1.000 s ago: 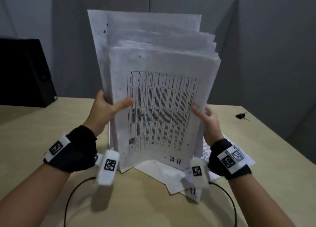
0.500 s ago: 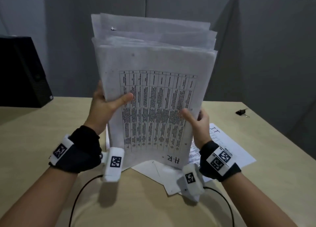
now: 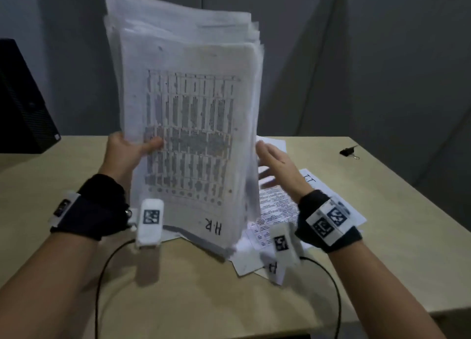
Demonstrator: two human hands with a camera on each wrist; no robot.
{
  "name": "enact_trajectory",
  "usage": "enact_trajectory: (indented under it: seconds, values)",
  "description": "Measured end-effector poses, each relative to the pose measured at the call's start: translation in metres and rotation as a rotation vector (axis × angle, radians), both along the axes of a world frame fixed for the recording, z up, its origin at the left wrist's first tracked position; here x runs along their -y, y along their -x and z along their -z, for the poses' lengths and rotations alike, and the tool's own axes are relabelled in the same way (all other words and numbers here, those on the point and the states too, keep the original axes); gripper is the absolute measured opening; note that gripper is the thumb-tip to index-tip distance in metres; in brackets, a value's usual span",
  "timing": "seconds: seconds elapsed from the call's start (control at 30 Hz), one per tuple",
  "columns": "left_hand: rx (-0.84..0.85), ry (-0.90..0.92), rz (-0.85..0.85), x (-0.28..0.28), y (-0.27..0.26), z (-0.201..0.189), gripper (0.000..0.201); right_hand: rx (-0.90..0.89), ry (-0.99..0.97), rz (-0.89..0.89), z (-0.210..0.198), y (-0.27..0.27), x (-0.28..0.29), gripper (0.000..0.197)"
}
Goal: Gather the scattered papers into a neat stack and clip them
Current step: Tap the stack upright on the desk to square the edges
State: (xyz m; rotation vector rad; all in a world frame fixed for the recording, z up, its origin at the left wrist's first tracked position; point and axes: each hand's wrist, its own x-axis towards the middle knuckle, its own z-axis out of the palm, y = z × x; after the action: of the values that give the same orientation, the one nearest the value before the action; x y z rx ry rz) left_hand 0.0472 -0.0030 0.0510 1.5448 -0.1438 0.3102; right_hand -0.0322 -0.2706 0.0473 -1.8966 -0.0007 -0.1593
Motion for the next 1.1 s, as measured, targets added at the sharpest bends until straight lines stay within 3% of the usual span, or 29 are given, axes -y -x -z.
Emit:
enact_trajectory:
  seconds: [0.07,0.13,0.2,0.3,0.37,0.47,0.57,0.63,0.7,0.77,0.9,0.97,1.03,1.1]
  values:
    - [-0.072,0.046,0.008,-0.010,-0.007,-0.003,0.020,-0.231,0.346,0.067,0.012,0.003,0.041,0.052]
    - [-0.190,0.082,0.040,-0.023,-0.019,0.001,0.037,-0.480,0.672,0.149,0.026,0.008,0.080,0.065]
    - [-0.348,0.024,0.079,-0.034,-0.032,0.008,0.069,-0.675,0.818,0.200,0.036,0.013,0.105,0.077]
    - [-0.586,-0.077,0.176,-0.047,-0.064,0.040,0.070,-0.829,0.931,0.140,0.039,0.016,0.115,0.078]
    - [-0.694,-0.194,0.223,-0.041,-0.064,0.055,0.055,-0.839,0.967,0.082,0.038,0.013,0.108,0.072]
    - [-0.724,-0.386,0.205,-0.027,-0.044,0.069,0.032,-0.787,0.984,-0.021,0.041,-0.001,0.099,0.070]
    - [-0.707,-0.404,0.188,-0.023,-0.031,0.074,0.026,-0.658,0.796,-0.040,0.046,-0.016,0.094,0.069]
    - [-0.670,-0.415,0.173,-0.026,-0.027,0.074,0.029,-0.554,0.631,0.099,0.044,-0.019,0.091,0.065]
    - [-0.675,-0.315,0.180,-0.036,-0.025,0.078,0.035,-0.532,0.667,0.262,0.042,-0.020,0.091,0.056]
    - [-0.703,-0.174,0.232,-0.048,-0.024,0.085,0.050,-0.654,0.805,0.296,0.042,-0.018,0.092,0.053]
    - [-0.822,-0.097,0.259,-0.066,-0.037,0.106,0.056,-0.797,0.852,0.240,0.050,-0.019,0.080,0.078]
    - [-0.854,-0.049,0.251,-0.101,-0.091,0.165,0.071,-0.792,0.858,0.216,0.057,-0.029,0.064,0.091]
    - [-0.875,-0.026,0.285,-0.118,-0.109,0.183,0.087,-0.798,0.882,0.164,0.064,-0.040,0.047,0.103]
    - [-0.934,0.072,0.344,-0.101,-0.076,0.149,0.067,-0.757,0.938,0.091,0.067,-0.048,0.037,0.099]
